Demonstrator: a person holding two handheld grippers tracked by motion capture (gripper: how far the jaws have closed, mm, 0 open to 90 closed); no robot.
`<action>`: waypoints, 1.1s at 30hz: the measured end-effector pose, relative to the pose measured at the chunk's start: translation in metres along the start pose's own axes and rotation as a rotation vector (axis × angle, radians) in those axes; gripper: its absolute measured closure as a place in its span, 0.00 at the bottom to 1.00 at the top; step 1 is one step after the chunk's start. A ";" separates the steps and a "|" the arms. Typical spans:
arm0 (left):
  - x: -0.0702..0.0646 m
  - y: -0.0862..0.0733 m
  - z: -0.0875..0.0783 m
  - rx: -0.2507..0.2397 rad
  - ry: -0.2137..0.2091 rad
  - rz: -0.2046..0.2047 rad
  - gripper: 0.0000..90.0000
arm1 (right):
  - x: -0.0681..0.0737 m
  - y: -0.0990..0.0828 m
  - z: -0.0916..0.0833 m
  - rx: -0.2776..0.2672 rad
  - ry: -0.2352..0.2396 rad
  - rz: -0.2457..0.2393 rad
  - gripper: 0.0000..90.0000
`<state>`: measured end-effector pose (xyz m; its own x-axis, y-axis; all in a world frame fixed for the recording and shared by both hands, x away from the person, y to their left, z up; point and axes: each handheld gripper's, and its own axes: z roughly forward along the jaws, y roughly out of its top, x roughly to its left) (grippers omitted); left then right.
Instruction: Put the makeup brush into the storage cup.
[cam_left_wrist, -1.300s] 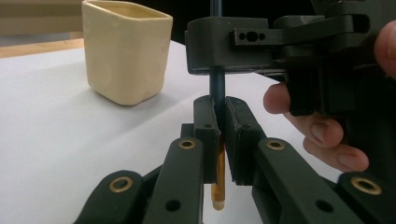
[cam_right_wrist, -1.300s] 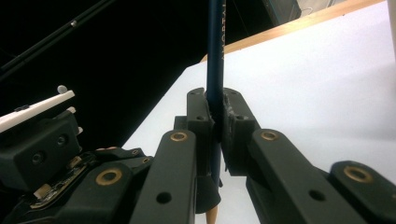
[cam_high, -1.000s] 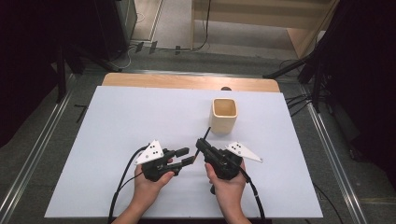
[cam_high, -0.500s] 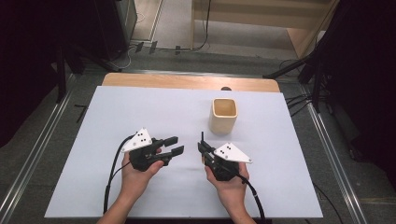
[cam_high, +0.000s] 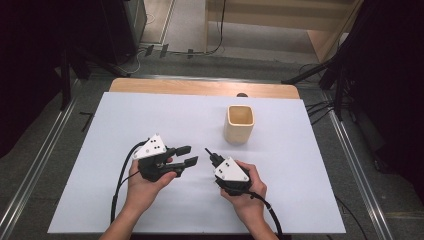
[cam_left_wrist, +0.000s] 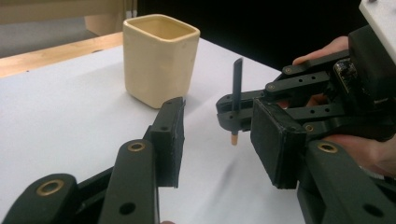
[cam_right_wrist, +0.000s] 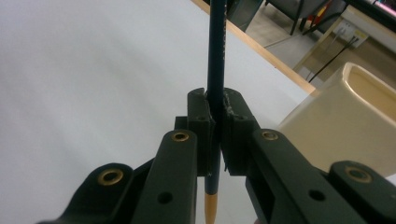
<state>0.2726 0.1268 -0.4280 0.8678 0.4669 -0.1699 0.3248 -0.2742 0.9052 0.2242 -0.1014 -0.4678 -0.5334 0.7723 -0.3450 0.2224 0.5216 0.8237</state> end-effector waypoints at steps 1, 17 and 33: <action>-0.001 0.000 0.001 0.006 -0.005 0.004 0.62 | 0.003 0.001 0.001 0.011 -0.017 -0.063 0.94; -0.004 0.001 0.014 0.107 -0.034 -0.038 0.71 | 0.023 0.002 0.005 0.049 -0.094 -0.333 0.94; -0.002 -0.002 0.022 0.159 -0.067 -0.063 0.93 | 0.030 0.002 0.005 0.044 -0.108 -0.441 0.95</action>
<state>0.2783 0.1077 -0.4383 0.8652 0.4319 -0.2548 0.4301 -0.3780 0.8198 0.2127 -0.0752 -0.4790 -0.4974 0.5048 -0.7055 0.0284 0.8223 0.5683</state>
